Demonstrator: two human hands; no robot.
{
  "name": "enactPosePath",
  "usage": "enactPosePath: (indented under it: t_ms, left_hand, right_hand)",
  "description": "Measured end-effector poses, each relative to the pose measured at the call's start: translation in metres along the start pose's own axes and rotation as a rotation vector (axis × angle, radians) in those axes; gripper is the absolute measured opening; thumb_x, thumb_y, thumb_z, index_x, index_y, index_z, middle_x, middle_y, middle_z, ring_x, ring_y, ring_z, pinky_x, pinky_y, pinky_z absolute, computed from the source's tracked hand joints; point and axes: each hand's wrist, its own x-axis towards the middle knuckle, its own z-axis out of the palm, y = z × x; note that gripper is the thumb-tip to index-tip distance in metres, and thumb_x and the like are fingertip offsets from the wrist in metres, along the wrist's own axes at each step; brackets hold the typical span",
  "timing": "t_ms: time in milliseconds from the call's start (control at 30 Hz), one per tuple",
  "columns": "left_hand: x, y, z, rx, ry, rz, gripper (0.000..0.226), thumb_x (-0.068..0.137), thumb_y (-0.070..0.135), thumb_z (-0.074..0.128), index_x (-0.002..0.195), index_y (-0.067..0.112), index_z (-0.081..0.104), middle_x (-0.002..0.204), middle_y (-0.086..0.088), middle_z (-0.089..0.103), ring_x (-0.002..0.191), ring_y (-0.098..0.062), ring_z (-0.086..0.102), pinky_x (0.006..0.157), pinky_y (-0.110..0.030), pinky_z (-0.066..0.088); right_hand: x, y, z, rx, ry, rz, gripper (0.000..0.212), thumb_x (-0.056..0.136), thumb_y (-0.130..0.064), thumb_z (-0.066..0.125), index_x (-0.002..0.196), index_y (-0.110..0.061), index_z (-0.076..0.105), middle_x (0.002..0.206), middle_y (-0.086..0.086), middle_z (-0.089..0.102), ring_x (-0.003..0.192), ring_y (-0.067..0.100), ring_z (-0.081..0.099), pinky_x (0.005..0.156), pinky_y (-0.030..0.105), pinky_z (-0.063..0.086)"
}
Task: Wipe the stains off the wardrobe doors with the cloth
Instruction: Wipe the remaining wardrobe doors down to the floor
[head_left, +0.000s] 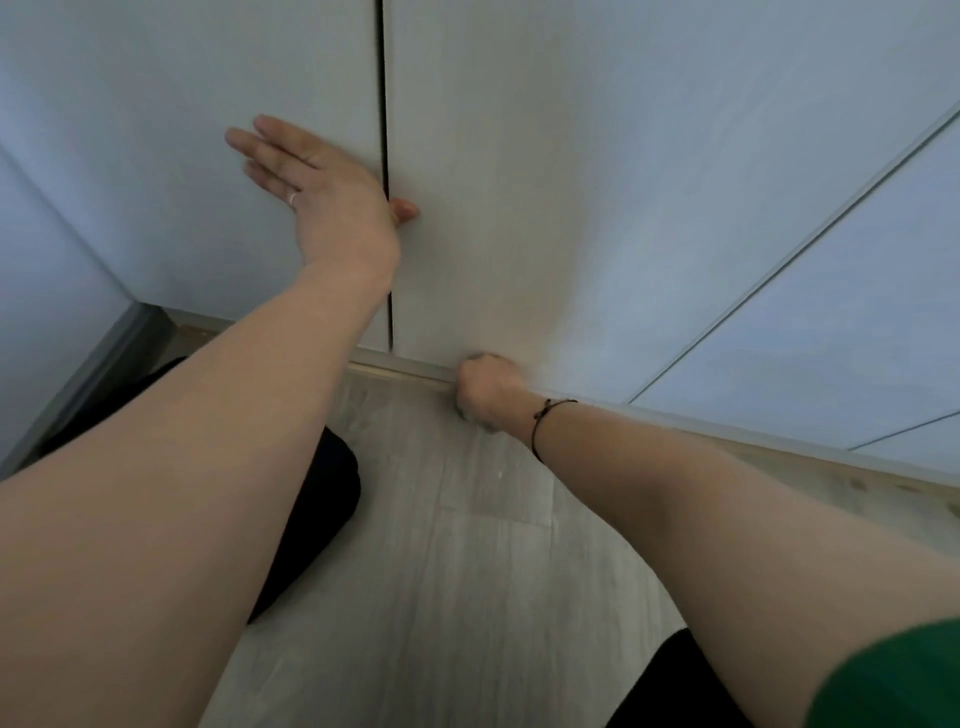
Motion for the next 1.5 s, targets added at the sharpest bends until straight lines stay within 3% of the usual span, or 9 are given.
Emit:
enactPosePath:
  t_ms: [167,333,533,700,800,967,1100,1267,1500]
  left_hand:
    - [-0.005,-0.004,0.003,-0.218,0.142,-0.001,0.118,0.082,0.043,0.076,0.148,-0.020,0.002,0.153,-0.046,0.003,0.145,-0.058,0.005,0.121,-0.061,0.007]
    - [0.004,0.001,0.003,-0.045,-0.017,-0.019,0.133,0.075,0.062,0.070,0.143,-0.027,0.000,0.145,-0.056,0.002,0.139,-0.066,0.002,0.119,-0.059,0.007]
    - [-0.001,0.002,-0.005,-0.061,0.011,-0.038,0.135,0.074,0.059,0.074,0.143,-0.026,-0.004,0.145,-0.055,-0.002,0.142,-0.062,-0.001,0.122,-0.055,0.013]
    - [-0.006,0.004,-0.010,-0.160,-0.045,-0.069,0.135,0.075,0.056,0.075,0.142,-0.026,-0.009,0.145,-0.054,-0.008,0.143,-0.061,-0.003,0.123,-0.052,0.011]
    - [-0.004,0.002,-0.005,-0.120,0.009,-0.026,0.130,0.078,0.054,0.074,0.144,-0.025,-0.005,0.148,-0.052,-0.003,0.142,-0.062,0.001,0.122,-0.056,0.014]
    - [-0.005,0.001,-0.009,-0.238,-0.029,-0.093,0.137,0.074,0.056,0.076,0.145,-0.022,-0.011,0.148,-0.051,-0.012,0.145,-0.057,-0.004,0.124,-0.047,0.014]
    - [-0.011,-0.002,-0.009,-0.231,0.018,-0.008,0.126,0.081,0.050,0.075,0.147,-0.020,-0.006,0.151,-0.049,-0.006,0.145,-0.059,-0.001,0.123,-0.055,0.011]
    - [-0.017,-0.005,-0.009,-0.281,0.120,0.010,0.120,0.081,0.047,0.077,0.151,-0.014,0.001,0.154,-0.043,0.002,0.146,-0.056,0.006,0.120,-0.061,0.012]
    - [-0.013,-0.002,-0.006,0.039,0.055,0.060,0.125,0.082,0.062,0.063,0.140,-0.030,0.001,0.143,-0.056,0.006,0.139,-0.066,0.008,0.119,-0.059,0.021]
  right_hand:
    - [-0.002,0.015,-0.005,0.028,0.054,-0.085,0.023,0.088,-0.022,0.060,0.104,-0.012,0.072,0.106,0.012,0.073,0.098,0.032,0.068,0.074,0.034,0.051]
    - [-0.061,0.123,0.012,-0.070,0.012,0.097,0.016,0.089,-0.020,0.058,0.095,-0.014,0.072,0.101,0.009,0.074,0.097,0.031,0.067,0.074,0.032,0.047]
    - [-0.030,0.050,-0.030,0.213,0.383,-0.068,0.019,0.097,-0.019,0.049,0.091,-0.013,0.066,0.090,0.012,0.069,0.080,0.033,0.062,0.063,0.035,0.042]
    - [-0.053,0.118,0.032,-0.025,0.034,0.172,0.020,0.088,-0.022,0.056,0.099,-0.016,0.072,0.104,0.011,0.072,0.098,0.035,0.066,0.077,0.035,0.051]
    - [-0.056,0.140,0.036,0.119,0.022,0.319,0.019,0.085,-0.018,0.055,0.093,-0.016,0.073,0.101,0.013,0.071,0.098,0.037,0.065,0.079,0.040,0.057]
    - [-0.038,0.067,-0.008,0.224,0.242,0.029,0.016,0.093,-0.021,0.053,0.093,-0.016,0.068,0.096,0.009,0.071,0.091,0.034,0.065,0.073,0.038,0.054]
    - [-0.018,0.000,-0.047,0.416,0.426,-0.173,0.022,0.100,-0.018,0.043,0.111,-0.015,0.062,0.101,0.020,0.069,0.085,0.039,0.063,0.068,0.040,0.050]
    - [-0.006,0.016,-0.013,0.227,0.201,-0.282,0.037,0.098,-0.024,0.054,0.135,-0.024,0.056,0.123,0.018,0.067,0.106,0.039,0.065,0.089,0.040,0.053]
    - [0.002,0.035,0.023,0.015,0.050,-0.150,0.032,0.100,-0.021,0.048,0.131,-0.021,0.057,0.119,0.019,0.067,0.105,0.037,0.065,0.085,0.040,0.052]
